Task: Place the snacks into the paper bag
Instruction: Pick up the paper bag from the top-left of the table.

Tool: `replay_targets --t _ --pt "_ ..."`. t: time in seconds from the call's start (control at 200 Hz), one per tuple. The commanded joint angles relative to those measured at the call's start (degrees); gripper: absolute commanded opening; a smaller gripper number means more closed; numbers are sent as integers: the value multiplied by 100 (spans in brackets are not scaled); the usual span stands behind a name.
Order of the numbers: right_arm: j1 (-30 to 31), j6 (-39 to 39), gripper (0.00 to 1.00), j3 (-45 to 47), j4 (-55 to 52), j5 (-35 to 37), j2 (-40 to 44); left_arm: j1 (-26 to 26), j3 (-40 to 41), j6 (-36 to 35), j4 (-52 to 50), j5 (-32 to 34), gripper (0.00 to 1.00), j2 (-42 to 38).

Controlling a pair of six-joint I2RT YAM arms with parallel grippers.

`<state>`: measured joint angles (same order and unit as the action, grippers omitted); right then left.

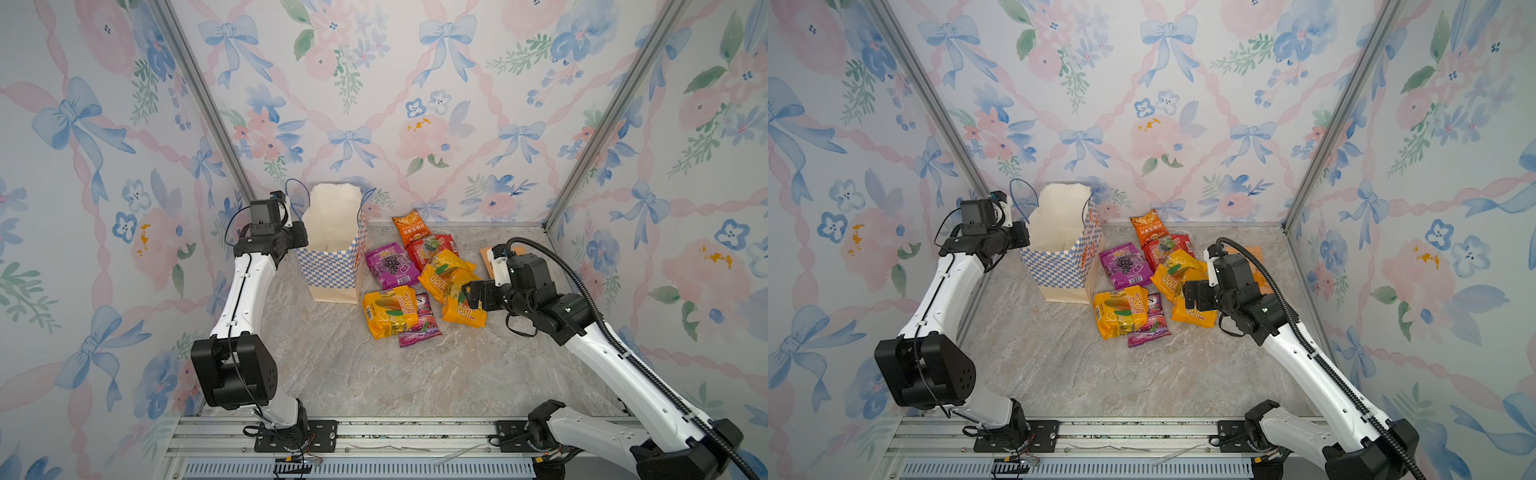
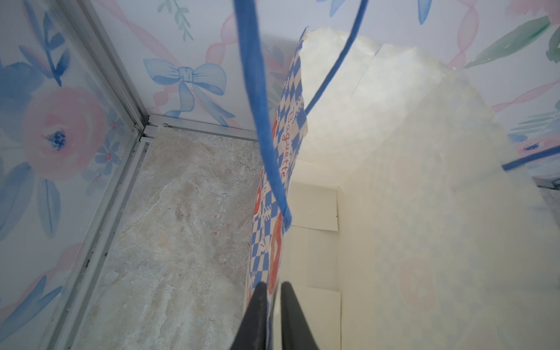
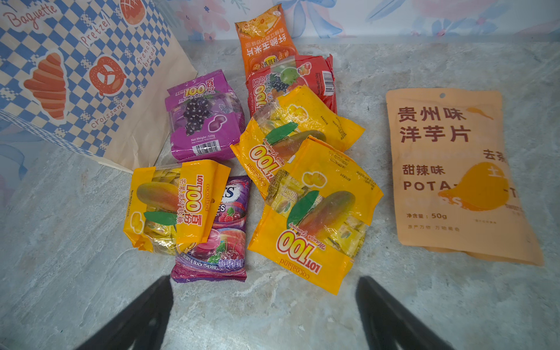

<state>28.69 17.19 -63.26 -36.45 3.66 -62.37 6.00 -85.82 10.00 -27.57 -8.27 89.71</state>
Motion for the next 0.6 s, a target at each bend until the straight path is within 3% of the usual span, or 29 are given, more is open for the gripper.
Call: replay_targets --t 0.0,0.045,0.29,0.595 --pt "77 59 97 7 -59 -4 -64 6 119 -56 -91 28 4 56" --pt "76 64 97 0 -64 -12 -74 6 139 -36 -90 25 0 63" --pt "84 88 96 -79 -104 -379 -326 6 300 120 -91 -104 0 -86" --pt "171 781 97 119 888 -1889 -1019 11 537 204 -91 -239 0 -497"
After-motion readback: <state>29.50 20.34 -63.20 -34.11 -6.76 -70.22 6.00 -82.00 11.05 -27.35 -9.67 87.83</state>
